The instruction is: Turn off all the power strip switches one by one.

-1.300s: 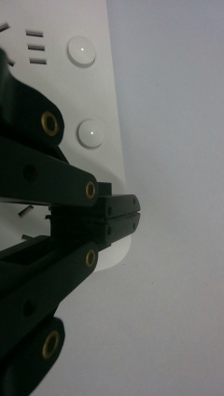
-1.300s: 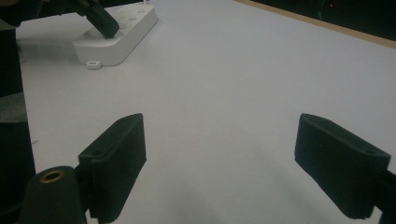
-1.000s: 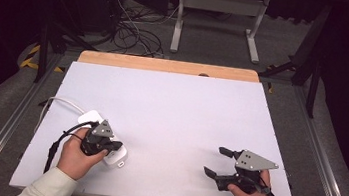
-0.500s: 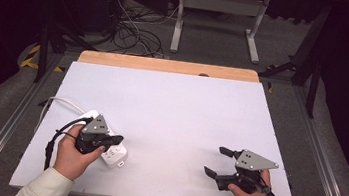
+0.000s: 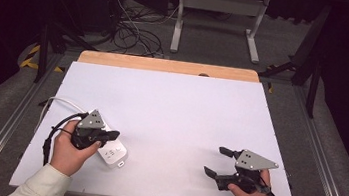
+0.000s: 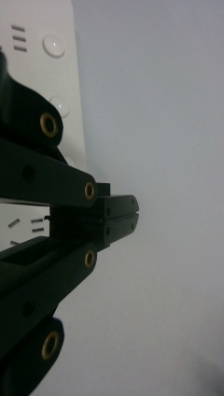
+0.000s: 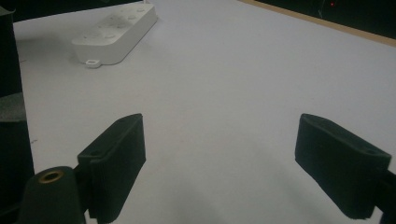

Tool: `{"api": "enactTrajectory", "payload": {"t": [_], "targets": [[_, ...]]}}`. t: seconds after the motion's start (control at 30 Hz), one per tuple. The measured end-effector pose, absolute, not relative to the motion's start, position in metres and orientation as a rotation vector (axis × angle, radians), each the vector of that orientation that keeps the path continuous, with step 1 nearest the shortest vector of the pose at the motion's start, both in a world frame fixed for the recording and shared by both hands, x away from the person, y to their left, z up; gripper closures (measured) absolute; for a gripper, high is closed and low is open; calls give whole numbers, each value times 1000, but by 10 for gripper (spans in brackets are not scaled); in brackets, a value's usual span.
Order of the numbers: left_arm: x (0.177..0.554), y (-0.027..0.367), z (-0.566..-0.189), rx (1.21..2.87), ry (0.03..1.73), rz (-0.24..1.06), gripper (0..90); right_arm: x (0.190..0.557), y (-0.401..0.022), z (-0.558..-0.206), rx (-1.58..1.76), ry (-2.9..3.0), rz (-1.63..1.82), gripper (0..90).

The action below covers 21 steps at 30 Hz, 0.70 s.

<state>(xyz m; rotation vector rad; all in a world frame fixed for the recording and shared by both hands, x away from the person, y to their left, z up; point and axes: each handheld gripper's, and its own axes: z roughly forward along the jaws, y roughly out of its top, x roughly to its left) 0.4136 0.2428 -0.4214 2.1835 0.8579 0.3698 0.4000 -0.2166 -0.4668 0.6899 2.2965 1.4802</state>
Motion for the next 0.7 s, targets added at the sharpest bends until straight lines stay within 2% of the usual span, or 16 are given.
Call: {"api": "enactTrajectory", "payload": {"t": [0.5,0.7], "targets": [[431,259,-436,2182,963,401,900,400,-217,-467,689,2299,1478,169],[431,259,-437,2193,951,398,900,400,-217,-467,690,2298,1476,169]]}}
